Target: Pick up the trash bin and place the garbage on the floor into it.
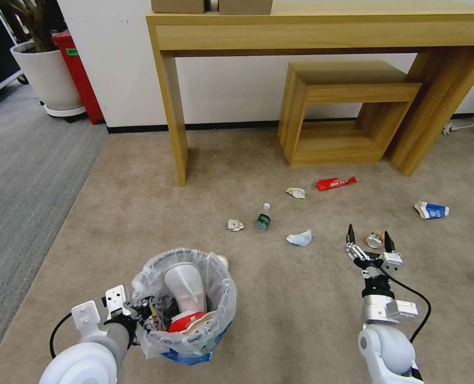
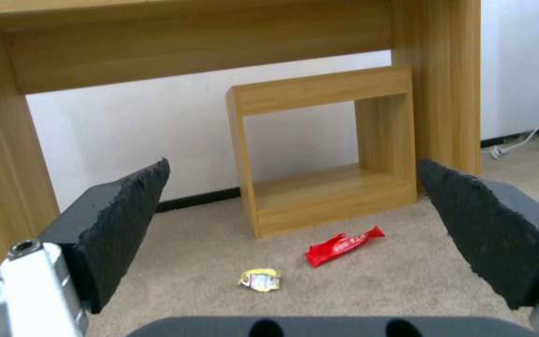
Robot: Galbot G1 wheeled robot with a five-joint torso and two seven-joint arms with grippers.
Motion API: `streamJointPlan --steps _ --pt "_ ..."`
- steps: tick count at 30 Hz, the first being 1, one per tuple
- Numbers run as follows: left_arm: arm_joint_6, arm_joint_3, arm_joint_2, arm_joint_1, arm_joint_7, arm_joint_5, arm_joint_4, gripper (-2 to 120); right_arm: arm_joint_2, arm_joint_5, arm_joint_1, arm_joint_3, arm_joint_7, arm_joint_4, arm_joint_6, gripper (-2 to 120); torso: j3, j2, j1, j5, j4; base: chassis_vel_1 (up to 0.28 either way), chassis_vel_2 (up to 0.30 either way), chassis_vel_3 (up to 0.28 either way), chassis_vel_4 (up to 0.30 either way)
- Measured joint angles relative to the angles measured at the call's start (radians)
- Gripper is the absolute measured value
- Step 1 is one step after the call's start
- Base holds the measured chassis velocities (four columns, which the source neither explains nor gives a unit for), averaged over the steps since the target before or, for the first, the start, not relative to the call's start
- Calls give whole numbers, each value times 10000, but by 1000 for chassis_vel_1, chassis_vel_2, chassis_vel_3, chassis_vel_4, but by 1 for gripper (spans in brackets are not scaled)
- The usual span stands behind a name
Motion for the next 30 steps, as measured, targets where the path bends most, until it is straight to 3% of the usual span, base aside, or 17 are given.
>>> streamJointPlan --steps 30 --pt "-143 234 157 -159 91 16 271 0 61 -49 110 -36 -72 -197 314 100 0 0 0 0 0 0 0 0 0"
